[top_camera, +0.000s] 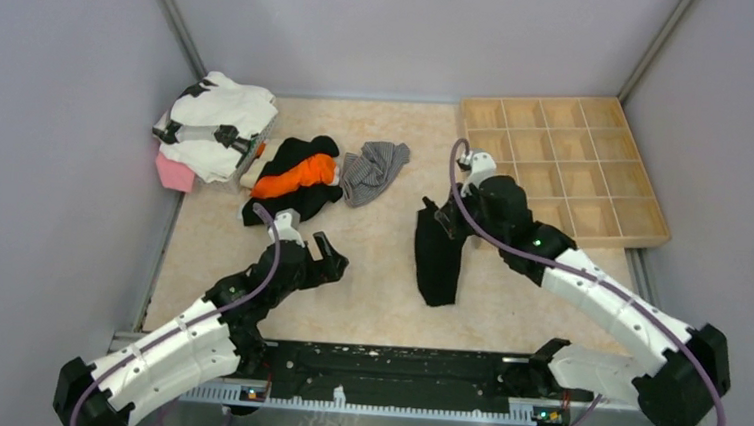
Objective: Roll the underwear
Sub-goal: Flatten out the underwear at the center of the board.
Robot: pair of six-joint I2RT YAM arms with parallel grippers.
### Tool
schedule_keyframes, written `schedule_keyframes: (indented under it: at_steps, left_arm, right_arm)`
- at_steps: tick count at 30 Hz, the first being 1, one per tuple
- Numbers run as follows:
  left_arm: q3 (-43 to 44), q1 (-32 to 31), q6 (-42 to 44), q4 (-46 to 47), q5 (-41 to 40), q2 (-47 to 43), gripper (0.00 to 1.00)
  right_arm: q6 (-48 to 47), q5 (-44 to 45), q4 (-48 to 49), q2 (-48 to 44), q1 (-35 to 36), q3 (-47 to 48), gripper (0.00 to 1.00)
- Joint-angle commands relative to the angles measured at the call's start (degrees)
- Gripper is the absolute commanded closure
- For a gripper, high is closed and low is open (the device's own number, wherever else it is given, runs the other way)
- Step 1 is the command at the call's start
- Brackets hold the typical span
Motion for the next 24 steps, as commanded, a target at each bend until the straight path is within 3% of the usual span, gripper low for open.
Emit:
schedule_keyframes:
  at_steps: [1,5,9,12,16,19,24]
  left_arm:
    - [4.9,-0.1,2.4,0.1,-2.8,-1.1,0.03]
    - [7.9,-0.1,4.1,-0.4,-3.7,-0.7,0.01]
    - [9.0,-0.1,4.8,-0.7,-4.4,-0.3,0.01]
    - [8.4,0.0,4.6,-0.9,-4.5,-0.3,0.01]
    - [6.8,0.0,2.9,-2.0,-4.3,-1.1,0.01]
    - [5.1,0.0,1.6,-2.4,-3.8,-2.6,0.01]
    - [3.0,0.0,0.9,-1.6,-2.3,-3.9,0.01]
  right_arm:
    - [-2.2,12.3,-10.0,-6.6,-0.4,6.9,1.0]
    - [-1.5,16.2,-17.1,-8.1,1.6,11.1,1.0]
    - [1.9,24.3,-21.1,-4.6,12.8,11.7,1.0]
    - [7.2,21.8,-18.2,0.2,19.6,9.0,1.0]
    - [11.3,5.2,-2.9,4.1,25.6,1.9,0.74]
    - [15.5,-5.3,8.5,3.2,25.7,-3.4,0.62]
    - [12.8,9.7,-5.4,-0.6,24.3,-0.8,0.52]
